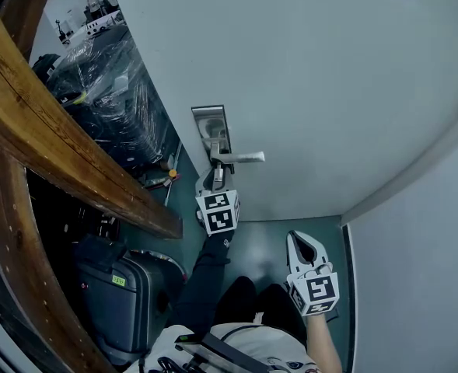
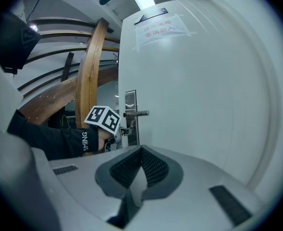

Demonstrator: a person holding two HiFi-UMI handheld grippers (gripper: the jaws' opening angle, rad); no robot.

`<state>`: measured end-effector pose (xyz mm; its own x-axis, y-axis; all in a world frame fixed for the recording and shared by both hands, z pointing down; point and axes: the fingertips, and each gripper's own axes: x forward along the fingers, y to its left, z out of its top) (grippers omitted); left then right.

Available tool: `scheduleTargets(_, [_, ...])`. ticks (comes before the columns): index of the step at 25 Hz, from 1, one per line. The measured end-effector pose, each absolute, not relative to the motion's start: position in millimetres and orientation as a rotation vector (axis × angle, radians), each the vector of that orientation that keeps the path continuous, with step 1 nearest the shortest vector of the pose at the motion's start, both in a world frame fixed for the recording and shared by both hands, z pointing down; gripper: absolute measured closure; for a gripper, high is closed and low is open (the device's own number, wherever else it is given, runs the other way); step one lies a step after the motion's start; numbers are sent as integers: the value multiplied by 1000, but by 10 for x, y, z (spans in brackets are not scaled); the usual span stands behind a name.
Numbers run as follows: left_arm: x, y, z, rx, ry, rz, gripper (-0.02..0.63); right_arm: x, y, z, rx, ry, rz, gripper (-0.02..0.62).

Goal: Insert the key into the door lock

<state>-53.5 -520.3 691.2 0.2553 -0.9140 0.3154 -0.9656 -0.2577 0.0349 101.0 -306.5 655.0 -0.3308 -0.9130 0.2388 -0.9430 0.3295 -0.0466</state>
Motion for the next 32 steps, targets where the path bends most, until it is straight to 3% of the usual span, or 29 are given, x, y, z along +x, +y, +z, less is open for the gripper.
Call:
scheduleTargets(21, [-534,-5495,6950,2222,-1793,550,488,1136,-2862,6643,1771,-2351,336,591])
scheduleTargets(27, [-567,-4988,6905,2202,-1757,573,483,1065,-2817,6301,1747,-2355,354,591])
scheduleTargets(32, [-556,-4245,6437,2277,-1709,406,485,915,-2932,5759,1701,-2428,327,591])
